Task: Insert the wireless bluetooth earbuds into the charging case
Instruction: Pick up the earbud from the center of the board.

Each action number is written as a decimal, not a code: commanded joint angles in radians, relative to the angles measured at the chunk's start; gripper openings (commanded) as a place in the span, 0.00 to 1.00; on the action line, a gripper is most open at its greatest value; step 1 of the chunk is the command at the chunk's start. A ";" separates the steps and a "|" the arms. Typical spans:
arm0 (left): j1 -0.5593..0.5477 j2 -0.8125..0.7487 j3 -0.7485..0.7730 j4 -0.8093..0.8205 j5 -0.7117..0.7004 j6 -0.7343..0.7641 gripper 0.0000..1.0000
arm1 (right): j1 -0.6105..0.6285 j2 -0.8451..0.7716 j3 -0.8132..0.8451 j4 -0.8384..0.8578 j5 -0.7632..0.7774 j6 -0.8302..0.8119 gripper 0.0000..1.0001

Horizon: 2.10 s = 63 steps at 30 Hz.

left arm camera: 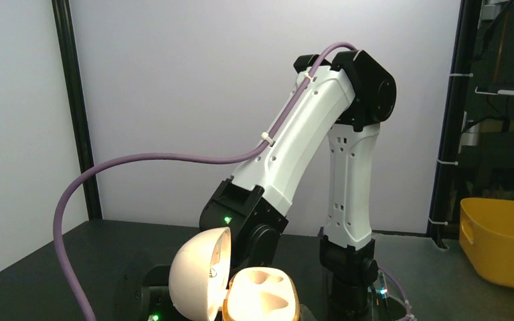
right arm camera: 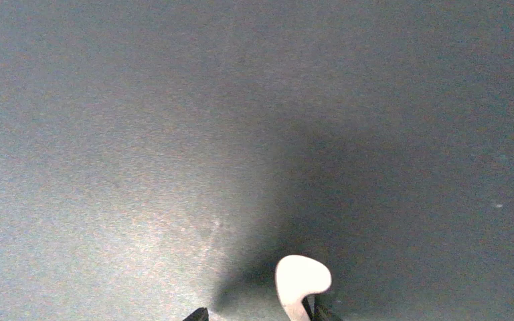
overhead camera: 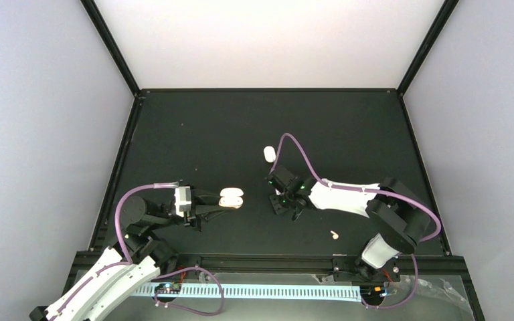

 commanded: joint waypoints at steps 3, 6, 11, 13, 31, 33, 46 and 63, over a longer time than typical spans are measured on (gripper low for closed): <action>-0.004 -0.018 0.013 -0.003 0.001 0.006 0.02 | 0.024 0.011 0.031 -0.024 0.005 0.003 0.40; -0.005 -0.016 0.013 -0.002 -0.001 0.007 0.02 | 0.023 -0.001 0.042 -0.058 0.091 0.014 0.40; -0.004 -0.015 0.013 0.000 -0.001 0.007 0.02 | 0.022 0.036 0.097 -0.105 0.169 0.008 0.40; -0.005 -0.015 0.013 0.000 -0.001 0.007 0.02 | 0.022 0.059 0.118 -0.109 0.167 0.002 0.40; -0.004 -0.016 0.013 -0.001 -0.001 0.009 0.02 | 0.023 0.139 0.141 -0.121 0.172 0.007 0.36; -0.005 -0.015 0.013 -0.001 0.000 0.009 0.02 | 0.022 0.133 0.137 -0.124 0.171 0.007 0.34; -0.005 -0.016 0.013 0.000 0.000 0.007 0.02 | 0.024 0.103 0.135 -0.158 0.180 0.031 0.34; -0.005 -0.020 0.013 -0.001 0.004 0.002 0.02 | 0.027 0.124 0.145 -0.138 0.172 0.037 0.37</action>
